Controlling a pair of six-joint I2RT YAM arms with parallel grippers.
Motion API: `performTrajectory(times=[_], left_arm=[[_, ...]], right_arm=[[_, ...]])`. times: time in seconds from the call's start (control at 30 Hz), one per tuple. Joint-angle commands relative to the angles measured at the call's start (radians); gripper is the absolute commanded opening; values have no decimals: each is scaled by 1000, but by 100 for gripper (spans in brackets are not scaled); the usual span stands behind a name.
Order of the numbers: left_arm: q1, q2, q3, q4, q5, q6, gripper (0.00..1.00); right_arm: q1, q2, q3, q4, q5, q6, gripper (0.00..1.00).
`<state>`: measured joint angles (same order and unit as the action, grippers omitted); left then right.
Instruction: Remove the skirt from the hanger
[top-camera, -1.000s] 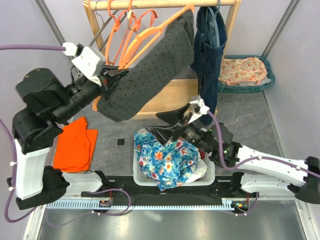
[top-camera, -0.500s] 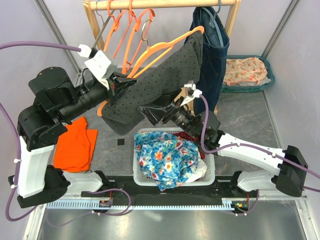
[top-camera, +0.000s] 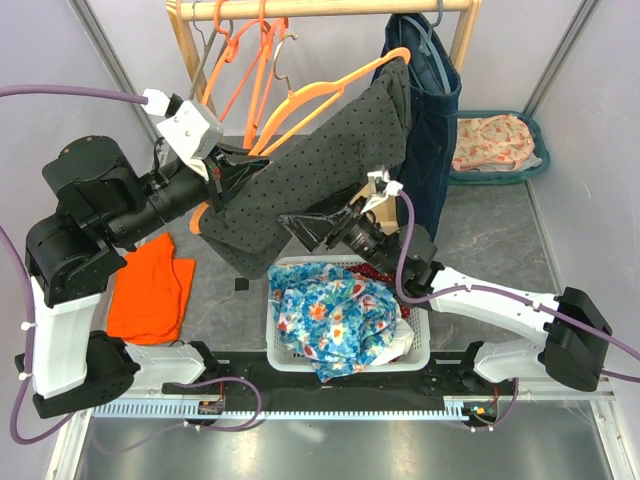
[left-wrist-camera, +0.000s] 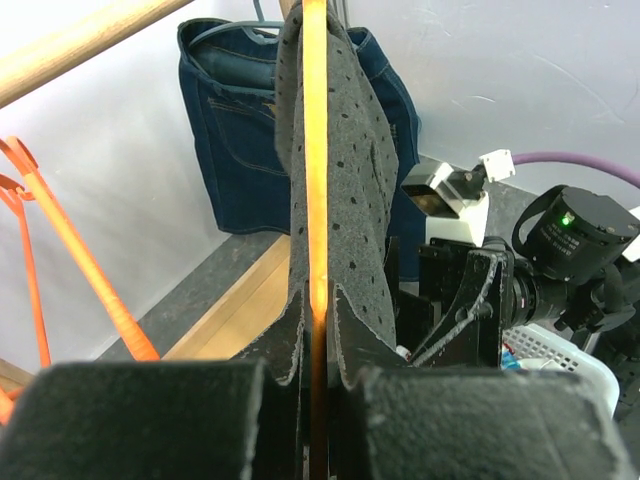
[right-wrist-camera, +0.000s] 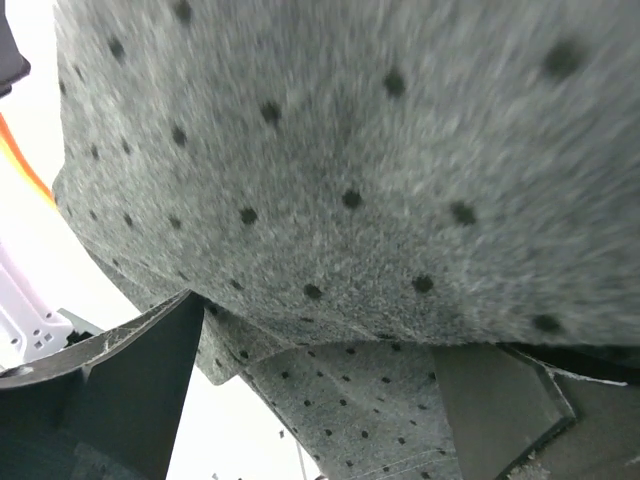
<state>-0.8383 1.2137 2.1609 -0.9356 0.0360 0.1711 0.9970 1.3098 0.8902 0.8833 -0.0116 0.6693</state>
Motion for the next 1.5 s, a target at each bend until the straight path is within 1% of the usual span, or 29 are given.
performTrajectory(times=[0.0,0.1,0.13,0.2,0.23,0.3,0.33,0.4,0.43,0.47,0.5,0.57,0.6,0.67,0.7,0.73,0.77,0.8,0.83,0.87,0.9,0.93,1.0,1.07,1.13,1.17,1.37,1.47], left_arm=[[-2,-31,13,123,18,-27,2],[-1,-33,-10,123,19,-28,2],[-2,-36,-25,121,19,-30,2],[-2,-36,-41,124,5,-27,2],[-2,-37,-59,124,1,-24,2],[-2,-37,-75,124,-10,-18,2],[-2,-39,-88,126,-11,-18,2],[-2,-37,-98,129,-19,-16,2],[-1,-37,-102,133,-24,-13,2],[-2,-36,-105,135,-31,-9,2],[-2,-34,-107,135,-33,-7,2],[-2,-31,-108,139,-31,-1,2],[-2,-29,-111,142,-60,-2,2],[-2,-25,-122,155,-85,4,2],[-2,-16,-143,162,-131,8,2],[-2,-10,-153,169,-165,10,2],[-2,15,-159,178,-235,16,2],[-2,27,-173,181,-264,21,2],[-2,39,-177,182,-289,22,2],[-2,53,-184,187,-329,22,2],[-2,73,-187,193,-340,22,2],[-1,85,-188,199,-347,31,2],[-1,119,-184,228,-372,38,2],[13,147,-156,235,-393,34,2],[28,188,-139,236,-403,27,2],[53,202,-133,236,-404,21,2],[168,260,-167,241,-367,-19,2],[180,279,-153,254,-358,-27,2]], right_arm=[[-24,-72,9,98,4,-13,95],[-26,-115,12,138,36,-31,87],[-26,-133,24,144,39,-33,82],[-26,-152,53,115,19,-45,76],[-24,-167,93,93,-13,-53,70],[-26,-181,131,16,-48,-74,62],[-26,-194,165,-9,-72,-82,51],[-26,-211,200,-110,-85,-102,35],[-26,-230,229,-144,-90,-111,17],[-26,-239,239,-196,-87,-115,10],[-26,-262,246,-216,-85,-128,0],[-26,-283,269,-274,-83,-143,0],[-26,-299,285,-300,-91,-152,0],[-26,-308,366,-392,-119,-181,0],[-23,-308,404,-424,-163,-189,0],[-24,-305,493,-493,-192,-201,0],[-24,-302,544,-532,-217,-206,0],[-24,-287,653,-572,-281,-209,0],[-24,-274,720,-669,-310,-214,0],[-24,-253,783,-714,-336,-212,0],[-24,-247,879,-771,-381,-211,0],[-24,-250,907,-782,-392,-212,0],[-24,-271,956,-814,-399,-220,0],[-26,-306,981,-849,-389,-267,0],[-24,-334,977,-880,-351,-299,0],[-26,-354,977,-908,-344,-324,0],[-26,-412,981,-955,-315,-370,0],[-26,-417,975,-977,-303,-378,0]])
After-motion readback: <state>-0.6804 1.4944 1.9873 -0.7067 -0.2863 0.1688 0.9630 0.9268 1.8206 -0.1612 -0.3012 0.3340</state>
